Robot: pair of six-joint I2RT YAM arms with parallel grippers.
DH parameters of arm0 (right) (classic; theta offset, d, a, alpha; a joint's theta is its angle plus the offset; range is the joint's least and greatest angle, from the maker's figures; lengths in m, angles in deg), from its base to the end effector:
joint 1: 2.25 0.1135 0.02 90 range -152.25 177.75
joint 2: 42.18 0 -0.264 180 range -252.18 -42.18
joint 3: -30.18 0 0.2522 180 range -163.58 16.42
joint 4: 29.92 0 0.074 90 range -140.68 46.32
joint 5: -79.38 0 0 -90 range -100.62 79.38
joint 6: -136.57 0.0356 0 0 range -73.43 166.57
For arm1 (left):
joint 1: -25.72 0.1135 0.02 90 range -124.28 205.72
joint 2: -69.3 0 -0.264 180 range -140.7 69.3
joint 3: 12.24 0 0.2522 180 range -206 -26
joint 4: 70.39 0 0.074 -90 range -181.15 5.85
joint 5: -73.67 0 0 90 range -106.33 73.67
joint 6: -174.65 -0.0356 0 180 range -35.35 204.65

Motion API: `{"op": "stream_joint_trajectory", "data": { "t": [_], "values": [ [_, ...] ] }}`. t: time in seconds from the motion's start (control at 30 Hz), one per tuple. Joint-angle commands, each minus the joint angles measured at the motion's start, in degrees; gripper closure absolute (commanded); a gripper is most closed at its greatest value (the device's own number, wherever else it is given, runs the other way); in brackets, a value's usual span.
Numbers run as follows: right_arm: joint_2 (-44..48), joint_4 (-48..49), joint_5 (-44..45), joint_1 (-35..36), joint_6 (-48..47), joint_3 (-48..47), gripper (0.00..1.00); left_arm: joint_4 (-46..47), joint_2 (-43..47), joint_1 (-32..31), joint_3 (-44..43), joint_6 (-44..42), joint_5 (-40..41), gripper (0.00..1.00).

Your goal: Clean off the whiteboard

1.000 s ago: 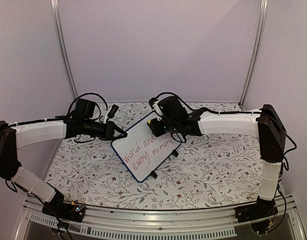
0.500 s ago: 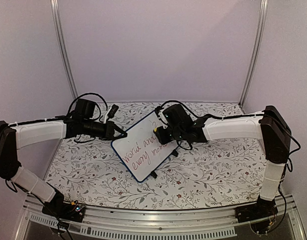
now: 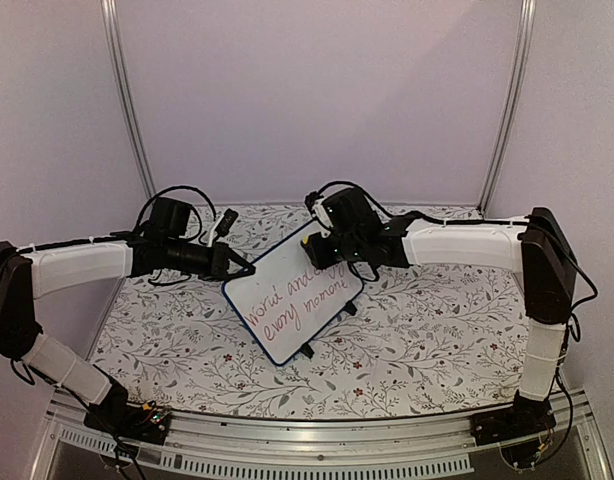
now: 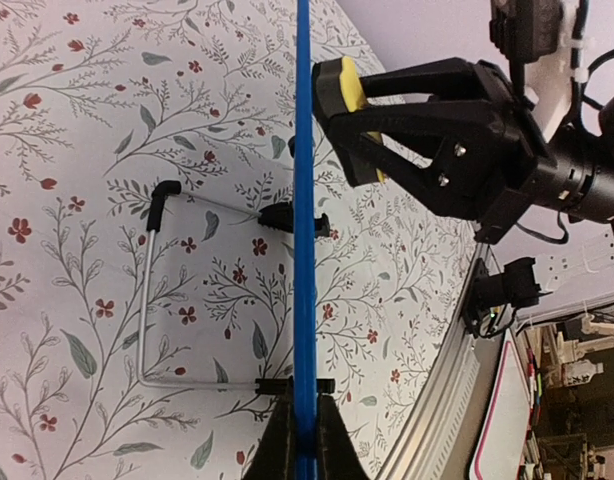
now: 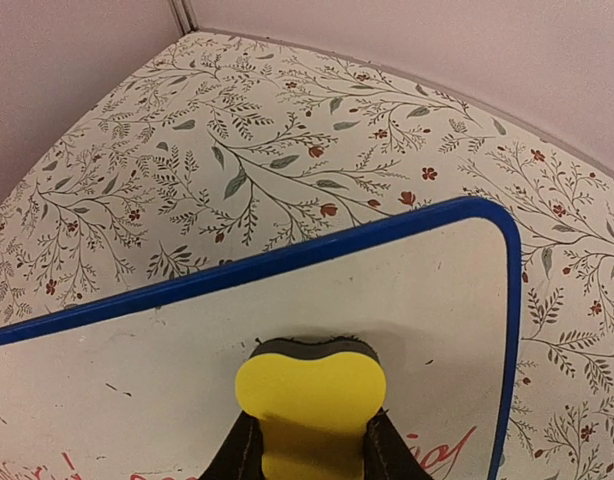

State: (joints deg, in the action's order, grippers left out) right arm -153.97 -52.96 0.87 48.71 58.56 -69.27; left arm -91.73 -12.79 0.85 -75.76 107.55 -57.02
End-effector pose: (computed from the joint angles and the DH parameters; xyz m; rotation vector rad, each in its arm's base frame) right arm 0.2909 0.3475 0.2417 -0.6261 2.1121 0.4044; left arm 0.2626 -0.1473 0.2299 0.4438 2.3231 -1.2310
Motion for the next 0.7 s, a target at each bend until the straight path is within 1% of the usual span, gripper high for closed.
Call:
{"op": "stream_joint_trajectory", "data": {
  "t": [0.0,0.4,0.53,0.67],
  "values": [
    [-1.2,-0.9,0.5,-0.2,-0.5,0.2,0.82,0.8,1.4,-0.6,0.0,-1.3,-2.4,1.0],
    [2.3,1.4,-0.9,-0.2,2.1,11.3,0.83,0.9,1.4,-0.6,0.0,-1.2,-2.6,1.0],
    [2.5,1.5,-0.8,-0.3,2.3,11.1,0.83,0.8,1.4,-0.6,0.1,-1.3,-2.6,1.0],
    [1.9,1.4,-0.6,-0.2,2.0,8.9,0.83,0.8,1.4,-0.5,0.1,-1.2,-2.6,1.0]
  ]
}}
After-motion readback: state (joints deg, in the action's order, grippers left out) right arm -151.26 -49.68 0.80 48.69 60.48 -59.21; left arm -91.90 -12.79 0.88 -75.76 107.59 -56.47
